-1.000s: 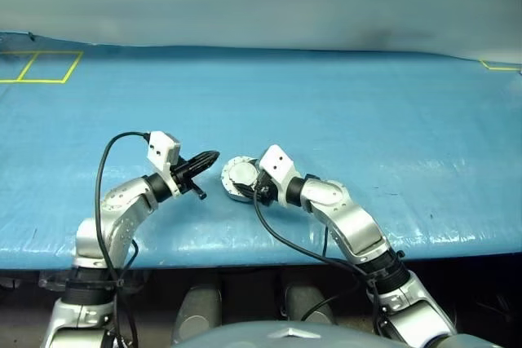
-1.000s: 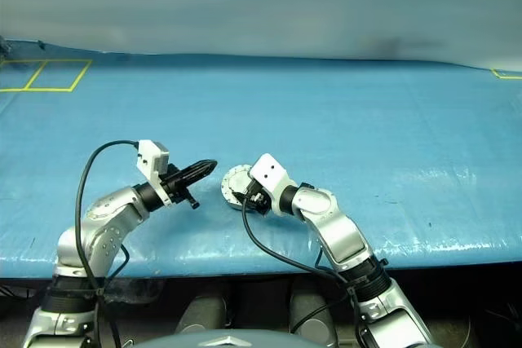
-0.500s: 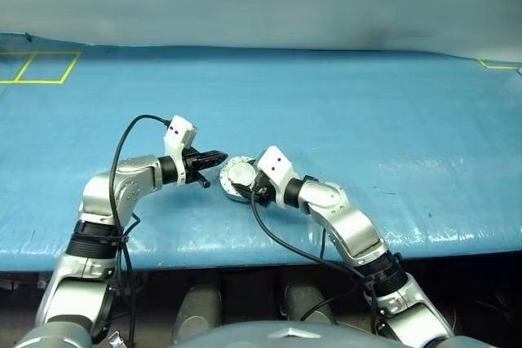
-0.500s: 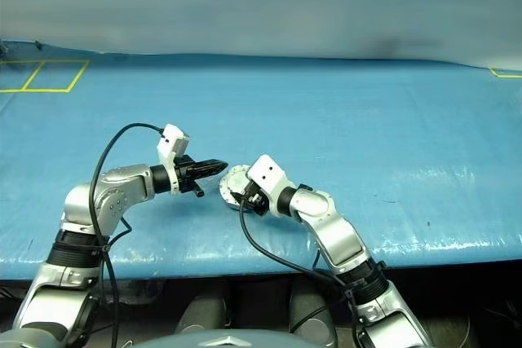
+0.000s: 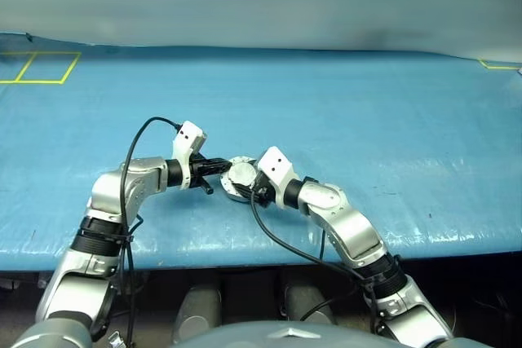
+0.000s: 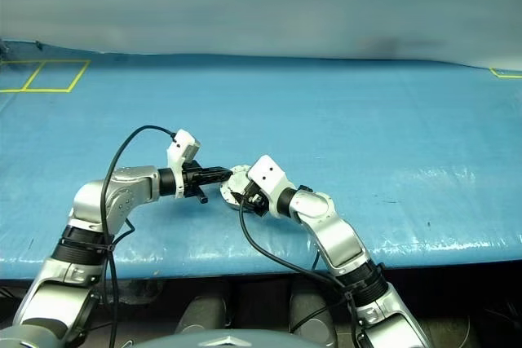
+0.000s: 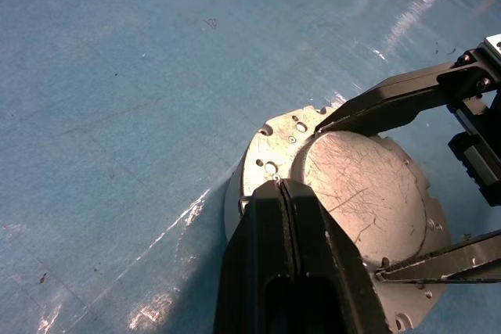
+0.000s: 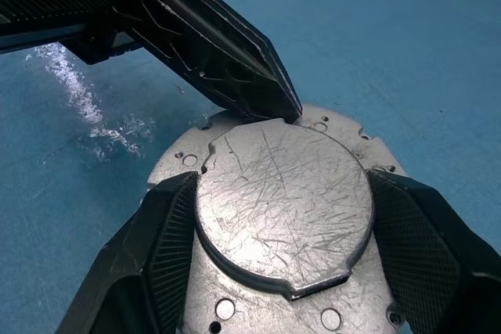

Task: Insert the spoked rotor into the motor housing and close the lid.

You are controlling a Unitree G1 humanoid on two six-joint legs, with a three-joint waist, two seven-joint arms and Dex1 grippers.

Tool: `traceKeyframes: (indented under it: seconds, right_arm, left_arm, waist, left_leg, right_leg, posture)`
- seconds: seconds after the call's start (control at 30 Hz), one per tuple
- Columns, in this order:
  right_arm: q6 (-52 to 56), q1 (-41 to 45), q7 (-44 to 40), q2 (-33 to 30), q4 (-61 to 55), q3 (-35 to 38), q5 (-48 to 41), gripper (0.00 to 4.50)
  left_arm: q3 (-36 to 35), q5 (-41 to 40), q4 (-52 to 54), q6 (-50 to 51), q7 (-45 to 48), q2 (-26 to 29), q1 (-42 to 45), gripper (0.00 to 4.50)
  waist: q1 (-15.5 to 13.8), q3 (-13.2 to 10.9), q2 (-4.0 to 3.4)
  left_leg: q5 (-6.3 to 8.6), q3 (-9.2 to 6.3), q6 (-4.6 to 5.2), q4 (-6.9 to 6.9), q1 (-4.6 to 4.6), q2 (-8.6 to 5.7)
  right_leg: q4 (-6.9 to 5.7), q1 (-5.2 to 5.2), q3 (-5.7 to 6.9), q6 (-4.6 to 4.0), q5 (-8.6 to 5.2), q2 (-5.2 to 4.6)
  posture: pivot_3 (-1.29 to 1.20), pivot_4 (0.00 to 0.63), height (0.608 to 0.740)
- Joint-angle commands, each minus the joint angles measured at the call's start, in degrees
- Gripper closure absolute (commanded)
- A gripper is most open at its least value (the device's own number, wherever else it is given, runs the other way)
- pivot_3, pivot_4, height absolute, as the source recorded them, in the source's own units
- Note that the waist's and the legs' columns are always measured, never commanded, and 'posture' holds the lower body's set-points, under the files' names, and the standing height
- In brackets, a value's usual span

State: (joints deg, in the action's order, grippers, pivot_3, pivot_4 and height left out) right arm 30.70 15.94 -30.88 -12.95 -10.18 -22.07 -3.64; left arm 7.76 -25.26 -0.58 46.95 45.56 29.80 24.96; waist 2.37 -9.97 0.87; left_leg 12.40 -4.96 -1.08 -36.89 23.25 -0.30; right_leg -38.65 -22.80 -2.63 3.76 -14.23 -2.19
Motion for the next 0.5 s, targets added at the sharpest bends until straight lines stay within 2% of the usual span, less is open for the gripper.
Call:
traceKeyframes:
  seconds: [0.03,0.07,0.2,0.37,0.5]
  right_arm:
    - [1.93,-1.77,0.56,-0.06,-1.53,0.46,-0.42,1.47]
    - [1.96,-2.32,0.77,-0.29,-1.84,0.46,-0.14,1.47]
    - [3.43,-6.93,1.66,-1.43,-5.96,1.43,-0.67,0.12]
    - [6.26,-15.16,2.66,-5.81,-16.91,2.98,-0.47,0.05]
    - [11.51,-21.6,3.12,-9.18,-28.16,7.2,-2.92,0.05]
  left_arm:
    - [2.62,1.06,0.8,1.41,0.45,-0.28,-1.04,4.5]
    - [2.69,1.2,0.83,1.29,0.39,-0.45,-1.21,4.5]
    - [3.04,1.49,1.08,1.12,0.41,-0.72,-2.01,4.5]
    - [2.76,1.46,1.3,1.01,0.19,-0.88,-2.75,4.5]
    - [2.54,1.27,1.2,0.82,0.26,-1.21,-3.32,4.5]
  waist:
    - [-0.14,0.0,0.0]
    - [-0.24,0.01,0.01]
    - [-0.49,0.17,0.0]
    - [-0.86,0.43,-0.02]
    - [-1.16,0.45,-0.05]
  left_leg:
    - [0.0,0.0,0.0,0.01,0.0,0.0]
    - [0.0,0.0,0.0,0.06,0.0,-0.01]
    - [0.0,-0.05,0.0,0.26,0.0,-0.1]
    - [0.01,-0.05,0.02,0.71,-0.08,-0.17]
    - [0.02,-0.08,0.03,0.82,-0.09,-0.18]
  right_leg:
    - [0.01,0.0,0.0,0.0,0.0,0.0]
    - [0.04,0.0,0.0,0.0,0.0,-0.01]
    - [0.19,0.02,0.02,-0.01,0.0,-0.11]
    - [0.74,0.17,0.06,0.02,0.03,-0.22]
    - [0.82,0.19,0.11,0.09,-0.07,-0.25]
  posture:
    - [0.0,0.15,0.74]
    - [0.0,0.15,0.74]
    - [0.0,0.15,0.74]
    - [0.0,0.15,0.74]
    - [0.0,0.15,0.74]
